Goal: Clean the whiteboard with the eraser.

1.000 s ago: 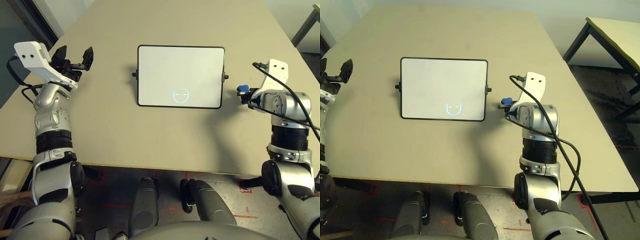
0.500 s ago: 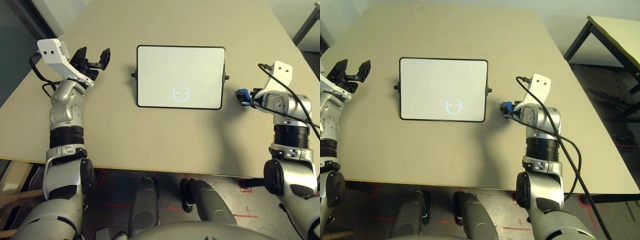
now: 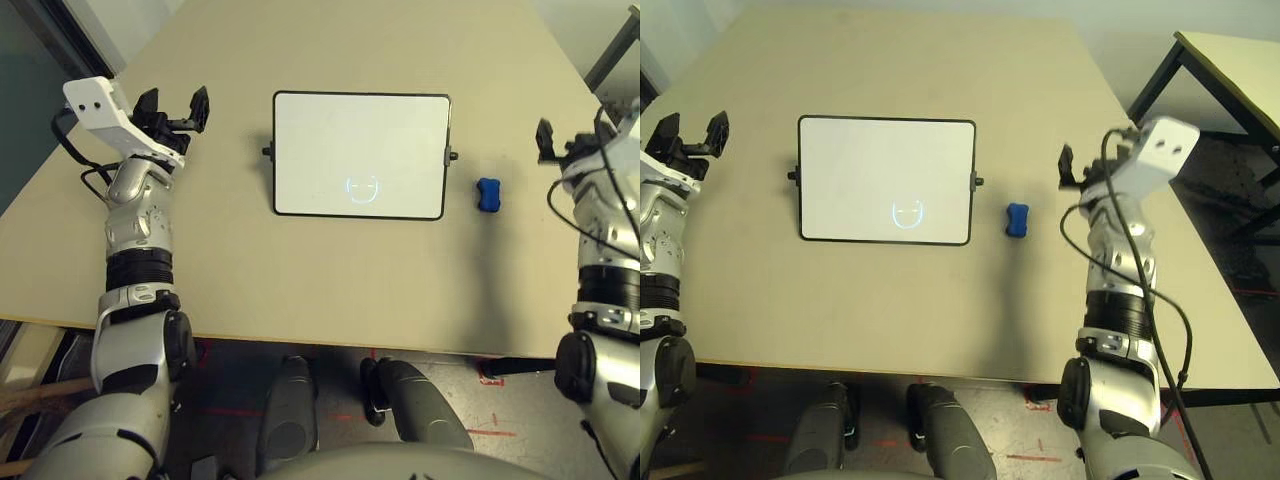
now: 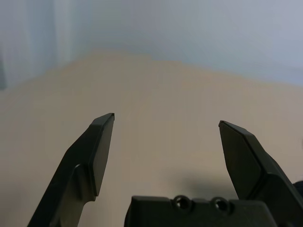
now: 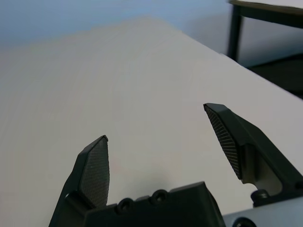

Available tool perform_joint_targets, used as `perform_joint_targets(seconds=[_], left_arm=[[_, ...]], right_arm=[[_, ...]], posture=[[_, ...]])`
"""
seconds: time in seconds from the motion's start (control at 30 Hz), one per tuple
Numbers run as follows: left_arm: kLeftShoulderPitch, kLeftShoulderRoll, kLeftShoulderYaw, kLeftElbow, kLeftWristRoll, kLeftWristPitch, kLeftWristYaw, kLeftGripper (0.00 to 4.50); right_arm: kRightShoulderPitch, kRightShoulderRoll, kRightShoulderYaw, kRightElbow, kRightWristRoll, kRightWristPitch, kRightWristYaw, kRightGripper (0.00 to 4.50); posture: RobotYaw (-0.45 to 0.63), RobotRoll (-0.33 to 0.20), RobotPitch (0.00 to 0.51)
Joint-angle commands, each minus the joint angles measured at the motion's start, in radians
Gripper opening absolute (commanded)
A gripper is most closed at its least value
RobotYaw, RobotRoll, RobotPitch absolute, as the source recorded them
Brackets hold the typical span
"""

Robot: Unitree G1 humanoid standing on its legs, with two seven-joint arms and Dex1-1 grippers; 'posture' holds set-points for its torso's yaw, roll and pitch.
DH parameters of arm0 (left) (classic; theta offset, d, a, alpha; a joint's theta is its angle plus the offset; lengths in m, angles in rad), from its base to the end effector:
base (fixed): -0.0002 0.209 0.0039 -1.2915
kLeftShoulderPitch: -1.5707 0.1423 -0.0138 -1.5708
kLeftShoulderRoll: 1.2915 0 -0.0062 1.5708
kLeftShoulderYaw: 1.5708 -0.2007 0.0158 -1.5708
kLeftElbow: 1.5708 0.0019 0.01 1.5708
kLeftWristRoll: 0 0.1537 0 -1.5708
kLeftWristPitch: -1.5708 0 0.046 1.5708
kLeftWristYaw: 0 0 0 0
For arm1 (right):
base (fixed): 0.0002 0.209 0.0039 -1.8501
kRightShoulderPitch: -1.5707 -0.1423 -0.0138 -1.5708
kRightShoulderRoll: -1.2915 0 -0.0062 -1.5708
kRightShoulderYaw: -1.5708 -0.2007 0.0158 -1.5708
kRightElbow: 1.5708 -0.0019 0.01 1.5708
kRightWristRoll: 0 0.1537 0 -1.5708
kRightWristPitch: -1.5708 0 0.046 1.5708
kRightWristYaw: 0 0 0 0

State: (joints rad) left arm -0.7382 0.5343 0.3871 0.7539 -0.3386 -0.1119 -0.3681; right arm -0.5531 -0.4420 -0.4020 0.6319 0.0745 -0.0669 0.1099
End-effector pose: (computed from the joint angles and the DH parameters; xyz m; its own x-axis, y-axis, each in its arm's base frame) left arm 0.3305 0.3233 0.1519 0.9552 0.0717 0.2873 -0.0549 0.9963 -0.0660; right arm 0.3074 -0.3116 0.1002 0.9485 -0.2982 0.1067 0.3096 0.9441 -0.1135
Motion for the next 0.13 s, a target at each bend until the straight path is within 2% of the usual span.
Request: perform_joint_targets(seconds=[0.03, 0.13], left_arm=[[0.019, 0.017, 0.015, 0.068, 0.012, -0.03, -0.002, 4.5], [0.036, 0.017, 0.017, 0.111, 0.014, -0.034, -0.006, 4.5]], right_arm=[[0.015, -0.017, -0.02, 0.093, 0.027, -0.095, -0.002, 4.47], [0.023, -0.006, -0.02, 0.129, 0.053, -0.117, 0.018, 4.47]], posture=[[-0.05, 0.0, 0.093], [-0.04, 0.0, 0.093]])
